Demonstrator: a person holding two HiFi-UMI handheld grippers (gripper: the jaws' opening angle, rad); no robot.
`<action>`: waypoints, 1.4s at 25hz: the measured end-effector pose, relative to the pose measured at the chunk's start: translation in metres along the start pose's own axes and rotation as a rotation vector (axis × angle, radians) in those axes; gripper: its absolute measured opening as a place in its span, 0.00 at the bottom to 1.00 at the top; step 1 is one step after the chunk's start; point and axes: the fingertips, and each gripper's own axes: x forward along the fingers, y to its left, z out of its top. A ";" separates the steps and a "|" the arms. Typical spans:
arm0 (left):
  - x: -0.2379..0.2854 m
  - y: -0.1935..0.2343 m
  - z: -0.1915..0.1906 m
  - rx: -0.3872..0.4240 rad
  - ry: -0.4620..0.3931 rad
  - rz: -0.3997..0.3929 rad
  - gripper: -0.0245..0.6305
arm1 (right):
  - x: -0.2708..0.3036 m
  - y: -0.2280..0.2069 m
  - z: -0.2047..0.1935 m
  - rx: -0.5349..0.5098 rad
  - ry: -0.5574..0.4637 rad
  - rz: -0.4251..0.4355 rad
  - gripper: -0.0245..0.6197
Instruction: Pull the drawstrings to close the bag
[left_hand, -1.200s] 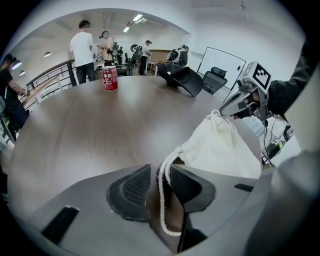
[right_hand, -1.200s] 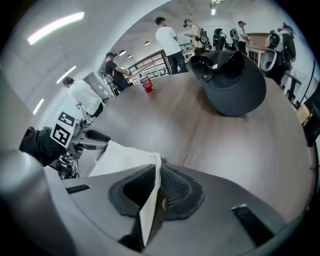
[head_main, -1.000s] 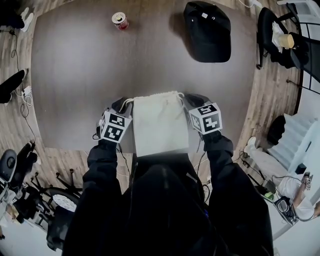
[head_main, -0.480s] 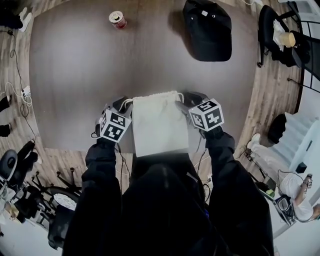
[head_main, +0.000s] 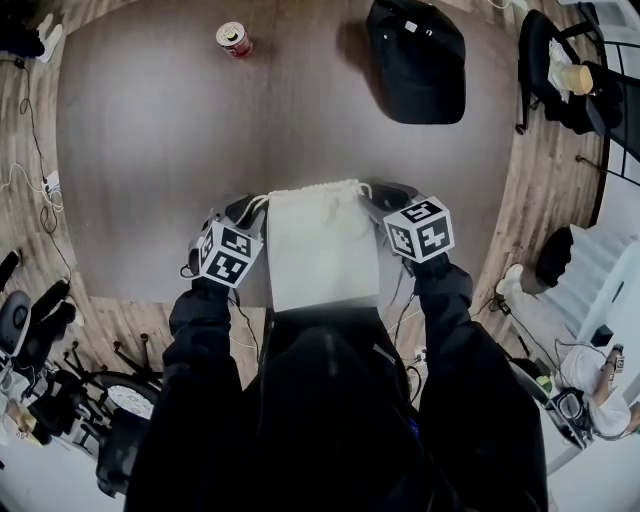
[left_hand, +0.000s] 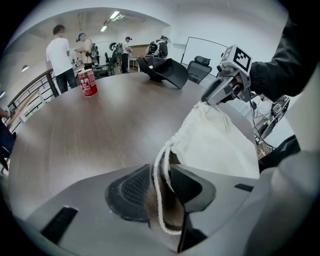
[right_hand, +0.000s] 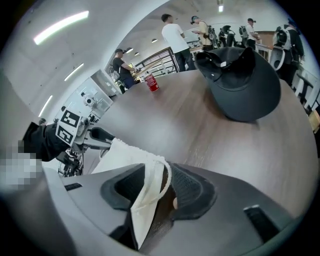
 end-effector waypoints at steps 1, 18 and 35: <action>0.000 -0.001 0.001 0.006 -0.005 -0.001 0.25 | 0.000 -0.001 -0.001 -0.023 0.015 -0.009 0.34; 0.003 0.001 0.004 0.073 0.009 -0.014 0.22 | 0.014 0.015 0.003 -0.092 0.060 0.124 0.09; -0.042 0.018 0.030 -0.289 -0.121 0.200 0.09 | -0.032 0.013 0.025 -0.136 -0.071 -0.158 0.08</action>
